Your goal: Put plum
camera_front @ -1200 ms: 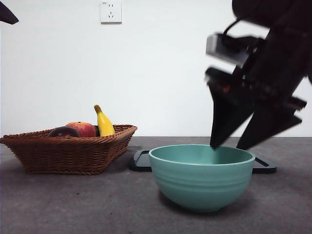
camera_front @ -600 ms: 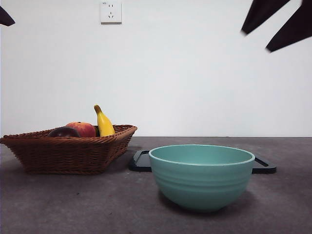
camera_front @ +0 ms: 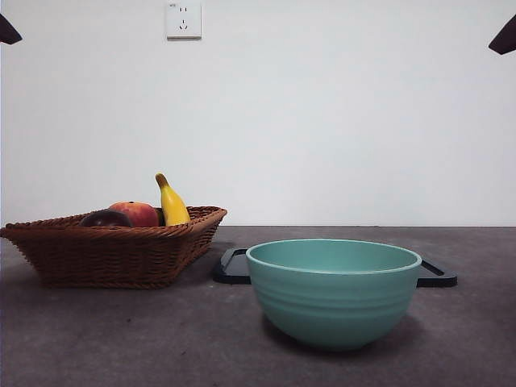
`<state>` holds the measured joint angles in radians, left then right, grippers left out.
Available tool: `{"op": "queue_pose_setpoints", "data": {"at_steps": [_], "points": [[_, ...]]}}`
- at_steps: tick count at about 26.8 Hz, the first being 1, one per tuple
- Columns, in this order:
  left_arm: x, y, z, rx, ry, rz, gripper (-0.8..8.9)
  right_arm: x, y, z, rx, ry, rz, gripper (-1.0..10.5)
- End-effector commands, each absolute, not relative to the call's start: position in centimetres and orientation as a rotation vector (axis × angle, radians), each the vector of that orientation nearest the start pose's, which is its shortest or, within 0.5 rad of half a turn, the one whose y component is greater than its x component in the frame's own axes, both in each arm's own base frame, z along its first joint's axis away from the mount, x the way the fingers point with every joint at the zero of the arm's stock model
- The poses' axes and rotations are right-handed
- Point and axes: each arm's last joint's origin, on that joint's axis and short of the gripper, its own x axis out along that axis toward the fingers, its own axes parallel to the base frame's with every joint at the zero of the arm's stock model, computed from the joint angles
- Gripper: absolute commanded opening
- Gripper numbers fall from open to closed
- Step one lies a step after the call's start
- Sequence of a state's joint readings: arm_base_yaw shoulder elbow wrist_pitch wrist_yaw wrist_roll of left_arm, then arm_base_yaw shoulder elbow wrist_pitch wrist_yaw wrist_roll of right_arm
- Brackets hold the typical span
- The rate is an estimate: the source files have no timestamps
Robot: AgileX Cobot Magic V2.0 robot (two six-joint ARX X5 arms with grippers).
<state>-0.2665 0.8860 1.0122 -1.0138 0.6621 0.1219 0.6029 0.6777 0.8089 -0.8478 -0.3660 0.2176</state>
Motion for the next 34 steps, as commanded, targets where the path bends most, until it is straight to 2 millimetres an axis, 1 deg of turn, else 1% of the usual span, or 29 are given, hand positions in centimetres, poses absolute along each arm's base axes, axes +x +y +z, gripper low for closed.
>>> {"op": "queue_pose_setpoints", "data": {"at_steps": [1,5,7,8,11,12,13,34], "points": [[13.71,-5.67,33.11,-0.061,0.825,-0.937,4.04,9.40,7.86,30.38,0.112,0.820,0.850,2.8],[13.69,-5.67,33.10,-0.062,0.828,-0.937,4.01,9.40,7.86,30.38,0.112,0.820,0.850,2.8],[13.69,-5.67,33.10,-0.062,0.828,-0.937,3.71,9.40,7.86,30.38,0.111,0.821,0.850,2.6],[13.69,-5.67,33.10,-0.061,0.828,-0.937,3.07,9.40,7.86,30.37,0.111,0.821,0.850,2.2],[13.70,-5.67,33.10,-0.061,0.827,-0.937,0.68,9.40,7.86,30.36,0.107,0.819,0.851,0.1],[13.70,-5.67,33.10,-0.061,0.827,-0.937,-0.03,9.40,7.86,30.38,0.105,0.817,0.852,0.1],[13.70,-5.67,33.10,-0.061,0.827,-0.937,0.11,9.40,7.86,30.38,0.105,0.817,0.852,0.1],[13.70,-5.67,33.11,-0.061,0.827,-0.937,0.10,9.45,7.88,30.44,0.112,0.811,0.848,0.1]]}}
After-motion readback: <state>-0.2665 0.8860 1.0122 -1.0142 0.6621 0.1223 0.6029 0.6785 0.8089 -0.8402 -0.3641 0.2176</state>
